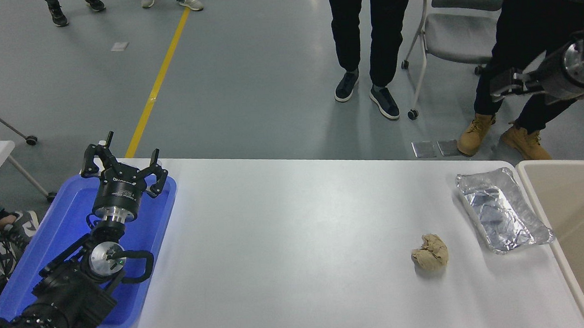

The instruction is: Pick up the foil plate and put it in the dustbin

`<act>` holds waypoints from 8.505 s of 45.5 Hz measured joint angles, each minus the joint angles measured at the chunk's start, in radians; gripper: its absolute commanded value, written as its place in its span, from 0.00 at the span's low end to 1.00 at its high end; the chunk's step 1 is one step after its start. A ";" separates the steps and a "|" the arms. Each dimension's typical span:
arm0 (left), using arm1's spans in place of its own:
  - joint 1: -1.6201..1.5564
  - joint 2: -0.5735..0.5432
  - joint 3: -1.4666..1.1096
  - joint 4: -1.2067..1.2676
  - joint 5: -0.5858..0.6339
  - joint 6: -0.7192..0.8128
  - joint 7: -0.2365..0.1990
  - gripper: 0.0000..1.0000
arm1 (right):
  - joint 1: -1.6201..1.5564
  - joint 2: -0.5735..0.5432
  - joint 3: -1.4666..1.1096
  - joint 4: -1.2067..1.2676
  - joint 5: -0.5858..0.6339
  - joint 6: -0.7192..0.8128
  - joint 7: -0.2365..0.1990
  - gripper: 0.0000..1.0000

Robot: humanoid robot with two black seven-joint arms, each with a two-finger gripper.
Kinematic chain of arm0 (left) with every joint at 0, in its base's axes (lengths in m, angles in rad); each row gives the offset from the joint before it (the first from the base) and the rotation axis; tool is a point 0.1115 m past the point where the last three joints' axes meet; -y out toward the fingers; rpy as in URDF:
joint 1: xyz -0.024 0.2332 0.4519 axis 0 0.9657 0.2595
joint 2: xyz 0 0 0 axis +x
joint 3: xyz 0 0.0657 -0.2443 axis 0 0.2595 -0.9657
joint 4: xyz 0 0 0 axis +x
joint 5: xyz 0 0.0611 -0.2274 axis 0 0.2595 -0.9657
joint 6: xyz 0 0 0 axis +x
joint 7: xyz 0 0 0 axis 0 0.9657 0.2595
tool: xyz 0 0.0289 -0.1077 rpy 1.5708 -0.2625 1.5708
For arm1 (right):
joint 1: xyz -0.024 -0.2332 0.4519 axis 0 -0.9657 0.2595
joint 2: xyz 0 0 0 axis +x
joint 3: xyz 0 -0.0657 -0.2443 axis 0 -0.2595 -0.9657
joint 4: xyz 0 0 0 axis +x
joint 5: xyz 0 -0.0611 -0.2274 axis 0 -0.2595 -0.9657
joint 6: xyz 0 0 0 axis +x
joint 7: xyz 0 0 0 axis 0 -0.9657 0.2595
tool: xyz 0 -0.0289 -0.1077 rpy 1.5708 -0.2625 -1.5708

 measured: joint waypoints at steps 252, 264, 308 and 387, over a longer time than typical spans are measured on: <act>-0.001 0.000 0.000 0.000 0.000 -0.001 0.000 1.00 | -0.499 -0.192 0.453 0.196 0.247 -0.461 -0.209 0.00; -0.001 0.000 0.000 0.000 0.000 -0.001 0.000 1.00 | -0.239 -0.260 0.303 0.342 0.239 -0.412 -0.211 0.00; 0.000 0.000 0.000 0.000 0.000 -0.001 0.000 1.00 | 0.346 -0.350 -0.072 0.452 0.200 -0.109 -0.212 0.00; 0.000 0.000 0.000 0.000 0.000 -0.001 0.000 1.00 | -0.899 -0.370 0.622 -0.211 0.329 -0.515 -0.214 0.00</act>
